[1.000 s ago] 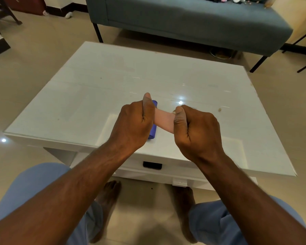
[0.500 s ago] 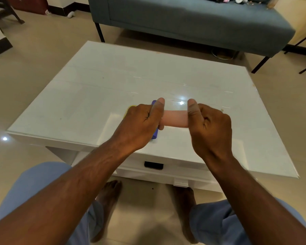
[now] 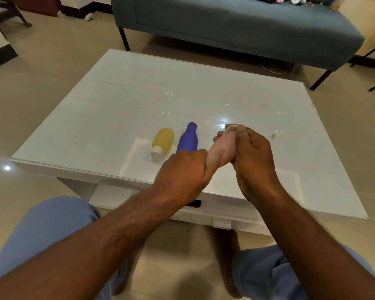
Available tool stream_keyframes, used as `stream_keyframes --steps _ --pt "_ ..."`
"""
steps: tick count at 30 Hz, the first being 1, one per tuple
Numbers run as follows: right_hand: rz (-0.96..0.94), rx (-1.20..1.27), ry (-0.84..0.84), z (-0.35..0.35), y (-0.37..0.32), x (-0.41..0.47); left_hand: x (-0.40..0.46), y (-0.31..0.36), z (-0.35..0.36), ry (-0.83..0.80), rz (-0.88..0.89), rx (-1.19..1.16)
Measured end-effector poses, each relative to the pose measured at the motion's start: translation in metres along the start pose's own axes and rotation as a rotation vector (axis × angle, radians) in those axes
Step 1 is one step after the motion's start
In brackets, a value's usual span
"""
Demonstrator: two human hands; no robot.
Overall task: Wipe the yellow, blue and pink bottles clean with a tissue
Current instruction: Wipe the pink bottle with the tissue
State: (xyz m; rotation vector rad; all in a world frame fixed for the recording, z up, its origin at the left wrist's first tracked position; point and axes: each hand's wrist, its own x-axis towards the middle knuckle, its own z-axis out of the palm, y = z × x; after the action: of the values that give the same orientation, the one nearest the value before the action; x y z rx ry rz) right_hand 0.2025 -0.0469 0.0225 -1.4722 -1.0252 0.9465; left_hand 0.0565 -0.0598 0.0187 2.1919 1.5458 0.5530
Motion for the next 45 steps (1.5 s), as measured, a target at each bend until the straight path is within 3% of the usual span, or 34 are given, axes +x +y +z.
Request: stream_keyframes --steps 5,12,17,24,28,33,42,45 --pt "-0.182 -0.368 0.016 -0.008 -0.009 0.000 0.001 0.000 -0.003 0.037 -0.040 -0.034" --pt "-0.201 -0.569 -0.021 -0.018 -0.015 0.003 -0.003 0.005 -0.012 0.000 -0.038 -0.014" --pt "-0.117 -0.448 0.046 -0.015 -0.020 -0.004 -0.002 0.008 -0.013 0.041 -0.042 -0.063" --pt "0.282 -0.124 -0.147 0.014 -0.011 -0.005 0.004 0.002 -0.006 0.041 -0.045 -0.049" --pt "0.351 0.151 -0.173 0.017 -0.006 -0.009 0.007 -0.003 -0.008 0.059 -0.036 -0.049" --pt "0.337 0.350 -0.113 0.018 -0.003 -0.003 0.004 0.005 -0.007 -0.050 -0.034 0.012" --pt "0.028 0.091 0.105 0.009 -0.006 -0.004 0.009 0.010 -0.009 -0.110 -0.029 0.035" --pt "-0.033 -0.006 0.063 0.008 -0.008 -0.007 0.007 0.011 -0.012 -0.058 -0.014 0.025"
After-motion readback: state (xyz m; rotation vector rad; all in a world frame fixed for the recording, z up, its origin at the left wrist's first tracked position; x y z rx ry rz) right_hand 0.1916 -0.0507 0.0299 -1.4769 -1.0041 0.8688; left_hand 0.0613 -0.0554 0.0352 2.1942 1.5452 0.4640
